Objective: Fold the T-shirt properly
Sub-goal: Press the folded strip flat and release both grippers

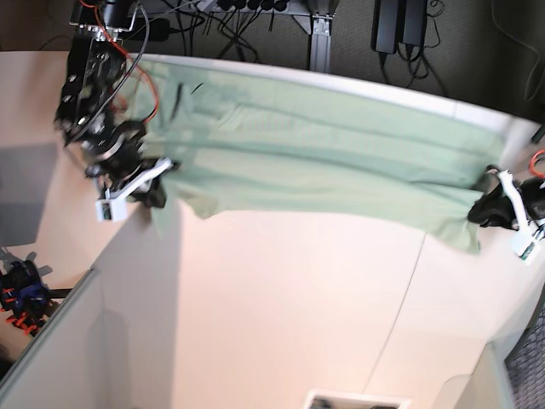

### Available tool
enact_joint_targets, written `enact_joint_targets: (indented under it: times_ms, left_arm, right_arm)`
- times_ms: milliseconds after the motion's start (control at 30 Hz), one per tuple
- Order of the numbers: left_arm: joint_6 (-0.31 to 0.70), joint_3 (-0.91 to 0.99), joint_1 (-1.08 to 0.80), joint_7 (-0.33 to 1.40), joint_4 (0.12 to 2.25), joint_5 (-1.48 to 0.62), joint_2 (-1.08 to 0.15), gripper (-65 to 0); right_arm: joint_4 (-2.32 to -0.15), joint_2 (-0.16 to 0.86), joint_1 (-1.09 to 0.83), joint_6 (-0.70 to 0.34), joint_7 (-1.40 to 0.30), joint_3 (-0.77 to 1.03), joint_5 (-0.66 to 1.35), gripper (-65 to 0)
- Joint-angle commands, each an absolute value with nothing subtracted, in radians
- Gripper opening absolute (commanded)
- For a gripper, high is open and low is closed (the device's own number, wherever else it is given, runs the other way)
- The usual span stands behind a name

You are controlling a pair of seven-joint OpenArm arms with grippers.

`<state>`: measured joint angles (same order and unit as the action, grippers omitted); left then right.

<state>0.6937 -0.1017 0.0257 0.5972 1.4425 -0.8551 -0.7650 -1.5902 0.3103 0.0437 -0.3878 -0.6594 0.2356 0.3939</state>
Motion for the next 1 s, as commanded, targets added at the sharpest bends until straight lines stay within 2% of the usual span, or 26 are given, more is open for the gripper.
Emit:
enact_joint_targets:
  times_ms: [0,333,400,533,633,667,733,767,800,967]
  left_arm:
    - [0.698,-0.091,0.030,0.581,1.468,-0.880,-0.804,-65.0]
    - [0.698,-0.091,0.008,0.678,1.481,-0.967,-0.843,-65.0]
    - [0.698,-0.091,0.008,0.714,1.481,-0.994,-0.843,-58.5]
    - [0.698,-0.091,-0.001,0.762,1.481,-1.013,-0.846,-40.3]
    - [0.698,-0.091,-0.027,0.761,1.481,-1.013,-0.846,-33.4]
    - [0.698,-0.091,-0.036,0.760,1.481,-1.013,-0.845,-33.1]
    - [0.698,-0.091,-0.047,0.760,1.481,-1.010,-0.846,-33.1]
    - [0.698,-0.089,-0.051,0.760,1.481,-1.003,-0.846,-33.1]
    - [0.698,-0.084,-0.052,0.760,1.480,-0.992,-0.845,-33.1]
    - [0.698,-0.061,-0.053,0.756,1.480,-0.941,-0.845,-33.1]
  right_arm:
    - [-1.644,0.322,0.025,-0.393,-0.637,0.252,0.413,-65.0]
    - [-1.927,0.321,-0.278,-0.393,-0.638,0.437,0.507,-65.0]
    - [-1.963,0.321,-0.323,-0.393,-0.638,0.461,0.517,-65.0]
    - [-1.971,0.321,-0.370,-0.393,-0.638,0.470,0.513,-65.0]
    - [-1.967,0.321,-0.377,-0.393,-0.638,0.470,0.511,-65.0]
    - [-1.967,0.321,-0.377,-0.393,-0.637,0.470,0.503,-59.4]
    - [-1.967,0.321,-0.377,-0.393,-0.636,0.470,0.497,-41.4]
    - [-1.967,0.321,-0.377,-0.393,-0.634,0.470,0.497,-35.2]
    - [-1.967,0.321,-0.377,-0.393,-0.633,0.470,0.497,-31.8]
    - [-1.967,0.314,-0.377,-0.393,-0.629,0.470,0.497,-31.2]
